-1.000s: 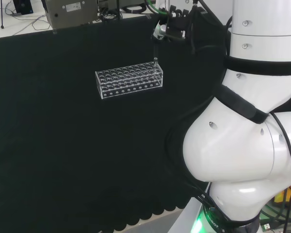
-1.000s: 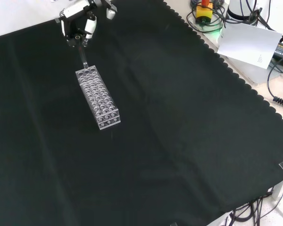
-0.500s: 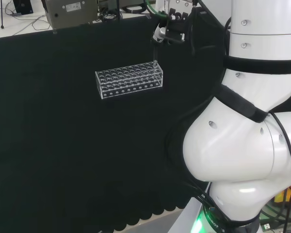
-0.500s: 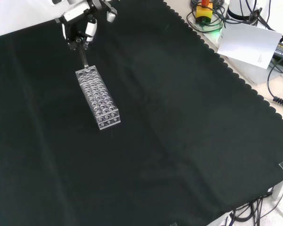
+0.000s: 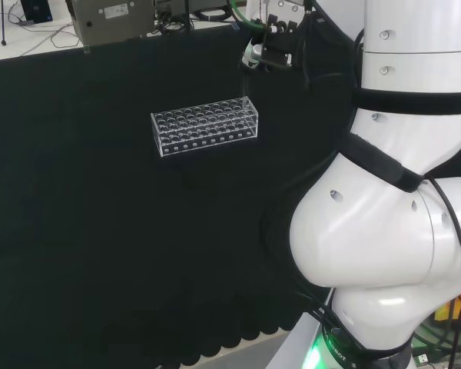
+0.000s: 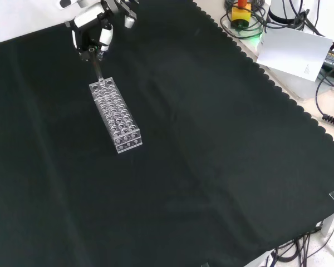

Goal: Put the test tube back in the rack.

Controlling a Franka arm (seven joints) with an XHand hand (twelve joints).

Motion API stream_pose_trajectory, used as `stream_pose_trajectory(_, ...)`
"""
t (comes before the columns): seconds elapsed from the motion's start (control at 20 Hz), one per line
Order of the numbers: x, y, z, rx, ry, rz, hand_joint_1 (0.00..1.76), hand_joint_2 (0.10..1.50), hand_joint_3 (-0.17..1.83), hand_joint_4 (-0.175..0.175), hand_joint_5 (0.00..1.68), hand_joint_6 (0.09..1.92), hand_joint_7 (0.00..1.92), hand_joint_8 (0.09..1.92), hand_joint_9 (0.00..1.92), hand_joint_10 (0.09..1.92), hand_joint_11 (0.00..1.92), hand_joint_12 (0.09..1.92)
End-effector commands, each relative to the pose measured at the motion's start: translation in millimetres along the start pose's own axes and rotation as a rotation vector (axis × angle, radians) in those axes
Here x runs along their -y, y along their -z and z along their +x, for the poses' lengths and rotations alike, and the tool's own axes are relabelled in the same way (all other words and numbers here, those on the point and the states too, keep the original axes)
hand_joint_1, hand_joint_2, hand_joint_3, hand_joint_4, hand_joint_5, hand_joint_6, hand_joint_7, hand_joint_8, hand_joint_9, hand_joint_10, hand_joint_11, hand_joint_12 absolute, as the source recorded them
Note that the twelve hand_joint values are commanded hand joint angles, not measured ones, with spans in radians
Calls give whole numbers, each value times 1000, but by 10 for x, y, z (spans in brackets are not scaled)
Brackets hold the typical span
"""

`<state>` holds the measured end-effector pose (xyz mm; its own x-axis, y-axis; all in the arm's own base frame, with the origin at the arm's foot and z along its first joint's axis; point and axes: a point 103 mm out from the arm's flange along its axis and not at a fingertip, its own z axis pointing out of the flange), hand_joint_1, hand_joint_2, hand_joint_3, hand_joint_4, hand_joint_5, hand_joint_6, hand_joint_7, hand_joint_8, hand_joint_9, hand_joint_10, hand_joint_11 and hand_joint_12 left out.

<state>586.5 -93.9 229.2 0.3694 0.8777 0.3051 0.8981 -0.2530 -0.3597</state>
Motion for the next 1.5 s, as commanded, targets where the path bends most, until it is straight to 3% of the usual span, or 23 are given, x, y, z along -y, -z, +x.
stream_pose_trajectory(0.05, -14, -15, -2, -2, -5, 12, 1414, 1012, 0, -175, 1115, 468, 1216, 951, 1237, 562, 1261, 844)
stream_pose_trajectory(1.5, -266, -403, -184, 10, -42, 72, 1414, 1012, 0, -175, 1116, 467, 1216, 951, 1236, 564, 1260, 844)
